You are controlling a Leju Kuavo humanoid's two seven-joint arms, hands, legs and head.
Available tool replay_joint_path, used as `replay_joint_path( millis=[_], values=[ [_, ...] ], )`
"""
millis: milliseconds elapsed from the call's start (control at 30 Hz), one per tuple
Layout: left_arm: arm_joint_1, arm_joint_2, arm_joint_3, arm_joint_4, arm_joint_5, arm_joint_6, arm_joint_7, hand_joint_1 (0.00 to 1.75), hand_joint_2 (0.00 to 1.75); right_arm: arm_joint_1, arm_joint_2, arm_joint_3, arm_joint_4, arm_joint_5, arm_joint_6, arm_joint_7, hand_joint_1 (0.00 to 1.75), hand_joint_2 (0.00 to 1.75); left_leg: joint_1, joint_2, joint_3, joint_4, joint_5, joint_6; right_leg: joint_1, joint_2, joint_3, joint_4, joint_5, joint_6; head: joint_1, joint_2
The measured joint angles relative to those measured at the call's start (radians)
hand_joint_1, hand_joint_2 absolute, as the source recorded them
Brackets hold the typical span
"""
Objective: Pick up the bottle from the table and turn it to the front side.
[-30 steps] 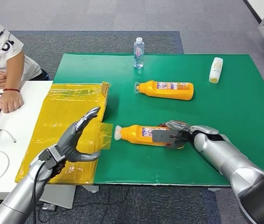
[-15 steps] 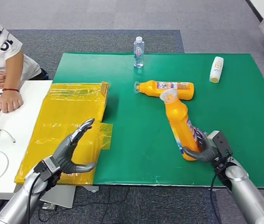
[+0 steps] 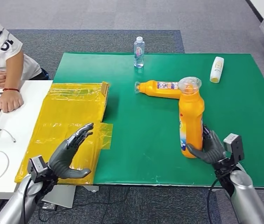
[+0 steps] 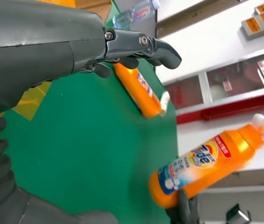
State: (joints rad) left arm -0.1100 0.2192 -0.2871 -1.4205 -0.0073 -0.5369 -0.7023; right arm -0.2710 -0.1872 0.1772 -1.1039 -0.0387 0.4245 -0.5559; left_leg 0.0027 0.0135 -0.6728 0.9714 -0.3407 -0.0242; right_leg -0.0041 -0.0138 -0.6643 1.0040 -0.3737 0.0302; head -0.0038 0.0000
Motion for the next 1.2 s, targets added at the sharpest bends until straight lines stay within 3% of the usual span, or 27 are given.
replay_joint_path(
  millis=[200,433,600,900,1200],
  values=[
    [-0.023,-0.029,0.068,0.021,0.058,-0.229,0.000,0.00,1.75,0.014,0.062,0.028,-0.131,0.137,0.001,0.006,1.75,1.75,0.000,0.000,0.000,0.000,0.000,0.000,0.000,0.001,-0.001,0.001,0.000,0.000,0.000,0.000],
    [-0.119,-0.044,0.098,0.102,0.052,-0.325,0.000,0.00,1.75,-0.014,0.137,0.204,-0.225,0.285,-0.097,0.010,1.75,1.75,0.001,0.000,0.000,0.000,0.002,-0.003,0.001,0.001,-0.002,0.002,0.000,-0.002,0.000,0.000],
    [-0.162,-0.044,0.098,0.140,0.063,-0.353,0.000,0.00,1.75,-0.031,0.160,0.283,-0.238,0.330,-0.145,0.010,1.75,1.75,0.001,0.000,-0.001,0.000,0.003,-0.003,0.001,0.001,-0.002,0.002,0.001,-0.002,0.000,0.000],
    [-0.174,-0.044,0.098,0.169,0.067,-0.363,0.000,0.00,1.75,-0.039,0.169,0.321,-0.242,0.345,-0.157,0.009,1.75,1.75,0.001,0.000,-0.001,0.000,0.003,-0.003,0.001,0.001,-0.003,0.002,0.001,-0.002,0.000,0.000],
    [-0.235,-0.026,0.089,0.235,0.083,-0.391,0.000,0.00,1.75,-0.047,0.188,0.410,-0.222,0.439,-0.254,0.004,1.75,1.75,0.001,0.000,-0.001,0.000,0.004,-0.004,0.001,0.001,-0.004,0.002,0.002,-0.003,0.000,0.000]
  ],
)
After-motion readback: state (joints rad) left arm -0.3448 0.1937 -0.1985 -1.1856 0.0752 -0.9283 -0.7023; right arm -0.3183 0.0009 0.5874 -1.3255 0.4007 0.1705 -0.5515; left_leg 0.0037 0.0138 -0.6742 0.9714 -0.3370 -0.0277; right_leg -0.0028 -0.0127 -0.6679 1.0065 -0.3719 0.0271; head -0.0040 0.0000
